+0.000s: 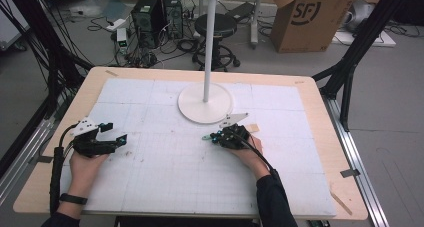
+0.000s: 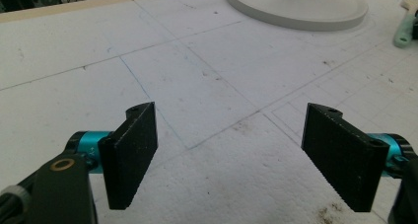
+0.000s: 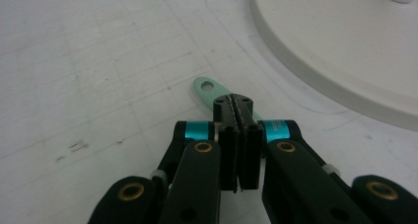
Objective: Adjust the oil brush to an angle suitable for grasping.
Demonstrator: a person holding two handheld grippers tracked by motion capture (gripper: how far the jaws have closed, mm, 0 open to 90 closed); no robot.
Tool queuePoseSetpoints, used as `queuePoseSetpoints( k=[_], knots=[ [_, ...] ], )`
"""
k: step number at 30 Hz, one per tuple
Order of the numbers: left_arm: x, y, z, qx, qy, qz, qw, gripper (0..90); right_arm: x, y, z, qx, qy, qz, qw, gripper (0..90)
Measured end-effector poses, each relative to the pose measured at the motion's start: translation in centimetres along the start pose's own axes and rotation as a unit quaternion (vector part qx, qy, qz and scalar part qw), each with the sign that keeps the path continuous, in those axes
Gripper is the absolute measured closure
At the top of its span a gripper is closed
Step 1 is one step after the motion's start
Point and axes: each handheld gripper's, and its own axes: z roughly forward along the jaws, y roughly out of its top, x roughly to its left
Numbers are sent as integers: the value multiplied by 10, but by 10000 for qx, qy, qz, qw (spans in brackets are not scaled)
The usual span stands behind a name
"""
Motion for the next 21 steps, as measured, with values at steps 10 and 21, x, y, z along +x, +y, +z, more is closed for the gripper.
queuePoseSetpoints(
  k=[10, 21],
  knots=[
    [0, 0, 0, 3, 3, 16, 10000, 222, -12, 5, 7, -7, -300, 247, 9992, 895],
    [0, 0, 0, -2, -1, 31, 10000, 222, -17, 6, -2, -126, -273, 336, 9990, 857]
  ],
)
